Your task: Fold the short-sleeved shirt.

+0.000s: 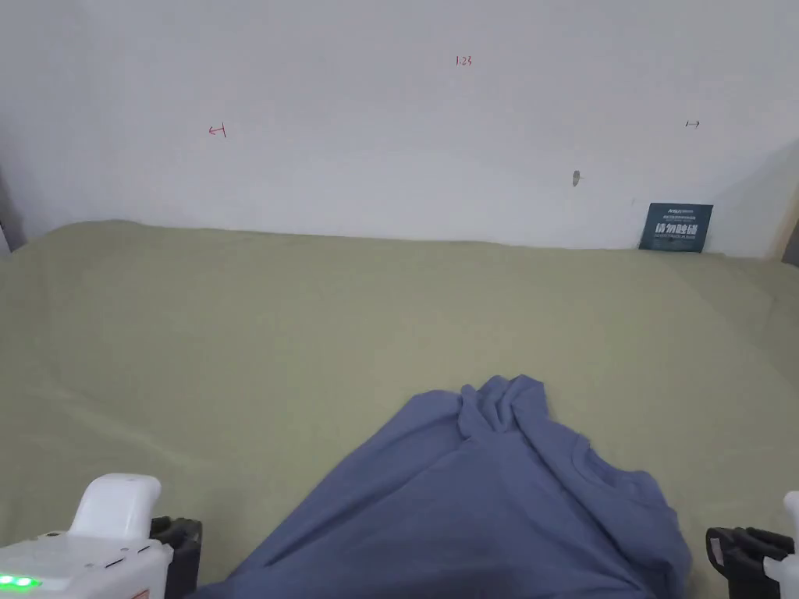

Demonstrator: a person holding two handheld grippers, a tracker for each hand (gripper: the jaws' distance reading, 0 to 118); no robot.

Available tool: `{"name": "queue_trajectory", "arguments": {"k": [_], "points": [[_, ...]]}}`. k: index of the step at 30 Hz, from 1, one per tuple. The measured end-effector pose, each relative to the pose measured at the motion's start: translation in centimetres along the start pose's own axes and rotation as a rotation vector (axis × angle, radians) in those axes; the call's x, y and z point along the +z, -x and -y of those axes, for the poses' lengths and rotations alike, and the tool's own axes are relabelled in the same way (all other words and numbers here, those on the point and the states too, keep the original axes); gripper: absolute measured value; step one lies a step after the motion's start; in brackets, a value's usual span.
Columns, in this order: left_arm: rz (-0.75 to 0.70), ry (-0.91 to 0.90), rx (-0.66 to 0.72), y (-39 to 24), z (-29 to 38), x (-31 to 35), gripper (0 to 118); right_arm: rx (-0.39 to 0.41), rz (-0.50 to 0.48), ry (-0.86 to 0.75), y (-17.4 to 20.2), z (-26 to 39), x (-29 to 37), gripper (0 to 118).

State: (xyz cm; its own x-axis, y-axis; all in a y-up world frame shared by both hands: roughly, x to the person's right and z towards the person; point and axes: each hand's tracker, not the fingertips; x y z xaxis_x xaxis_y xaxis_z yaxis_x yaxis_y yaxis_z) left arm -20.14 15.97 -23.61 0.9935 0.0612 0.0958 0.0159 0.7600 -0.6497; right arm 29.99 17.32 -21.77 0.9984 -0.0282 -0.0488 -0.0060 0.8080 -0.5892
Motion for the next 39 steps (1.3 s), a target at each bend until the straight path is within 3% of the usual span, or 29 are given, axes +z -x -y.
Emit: {"name": "queue_trajectory", "arguments": {"k": [1,3,6,7,8,9,10,11,13,14,16,17,18,19,20,22,23,26,29,34,36,37,38,39], "points": [[-0.002,0.011,0.002,0.2,0.1,-0.3,0,0.02,0.034,-0.01,0.4,0.3,0.1,0],[0.05,0.134,0.038,0.7,0.3,-1.2,0,0.041,-0.015,0.03,0.5,1.0,-0.2,0],[0.007,0.159,0.066,1.1,0.9,-2.2,0,0.053,-0.018,0.067,0.9,1.6,-0.7,0],[0.01,0.168,0.071,1.4,0.9,-2.4,7,0.056,-0.021,0.075,0.5,2.2,-1.3,0],[0.012,0.171,0.077,2.7,1.4,-3.7,26,0.054,-0.022,0.078,0.5,2.1,-1.4,0],[0.025,0.179,0.081,2.9,1.4,-4.0,69,0.052,-0.024,0.082,0.5,2.0,-1.5,0],[0.047,0.2,0.078,3.0,1.4,-4.4,89,0.051,-0.027,0.085,0.5,1.9,-1.6,0],[0.044,0.201,0.068,3.0,1.5,-4.7,92,0.053,-0.03,0.088,0.5,1.8,-1.7,0],[0.096,0.256,0.038,3.0,1.4,-6.4,90,0.055,-0.032,0.093,0.6,1.2,-2.0,0],[0.111,0.278,0.031,2.9,1.7,-6.9,84,0.056,-0.033,0.094,0.6,0.9,-2.2,0],[0.177,0.311,0.001,2.7,2.7,-8.5,33,0.056,-0.031,0.096,0.3,0.3,-3.1,5],[0.157,0.332,-0.024,2.7,3.2,-9.3,20,0.058,-0.031,0.098,0.3,-0.2,-3.5,16],[0.111,0.357,-0.062,2.5,3.6,-10.1,12,0.065,-0.033,0.102,0.5,-0.8,-4.1,48],[0.052,0.365,-0.085,2.3,3.9,-10.5,12,0.084,-0.045,0.113,0.6,-1.6,-4.7,77],[-0.002,0.325,-0.111,1.8,4.0,-10.4,12,0.112,-0.057,0.123,0.8,-2.5,-5.3,77],[0.103,0.251,-0.045,2.2,3.1,-9.0,11,0.176,-0.08,0.133,1.0,-5.0,-7.2,95],[0.151,0.275,0.013,2.3,2.9,-8.9,10,0.199,-0.089,0.148,0.9,-6.1,-8.7,98],[0.115,0.278,-0.07,1.8,2.8,-8.9,10,0.205,-0.119,0.165,1.1,-10.8,-14.1,97],[0.127,0.265,-0.027,1.8,2.8,-9.2,10,0.234,-0.129,0.26,2.0,-15.1,-21.6,97],[0.149,0.288,0.057,2.4,2.7,-9.6,10,0.431,-0.088,0.318,4.3,-17.6,-31.8,96],[0.152,0.303,0.054,2.6,2.7,-9.8,10,0.454,-0.108,0.365,5.0,-17.5,-34.9,94],[0.154,0.312,0.06,2.7,2.8,-9.9,10,0.441,-0.137,0.397,5.1,-17.4,-35.9,88],[0.16,0.318,0.069,2.8,2.8,-10.1,10,0.43,-0.153,0.417,5.1,-17.4,-36.7,72],[0.169,0.323,0.082,2.9,2.8,-10.3,10,0.421,-0.157,0.422,5.7,-17.3,-35.8,35]]}}
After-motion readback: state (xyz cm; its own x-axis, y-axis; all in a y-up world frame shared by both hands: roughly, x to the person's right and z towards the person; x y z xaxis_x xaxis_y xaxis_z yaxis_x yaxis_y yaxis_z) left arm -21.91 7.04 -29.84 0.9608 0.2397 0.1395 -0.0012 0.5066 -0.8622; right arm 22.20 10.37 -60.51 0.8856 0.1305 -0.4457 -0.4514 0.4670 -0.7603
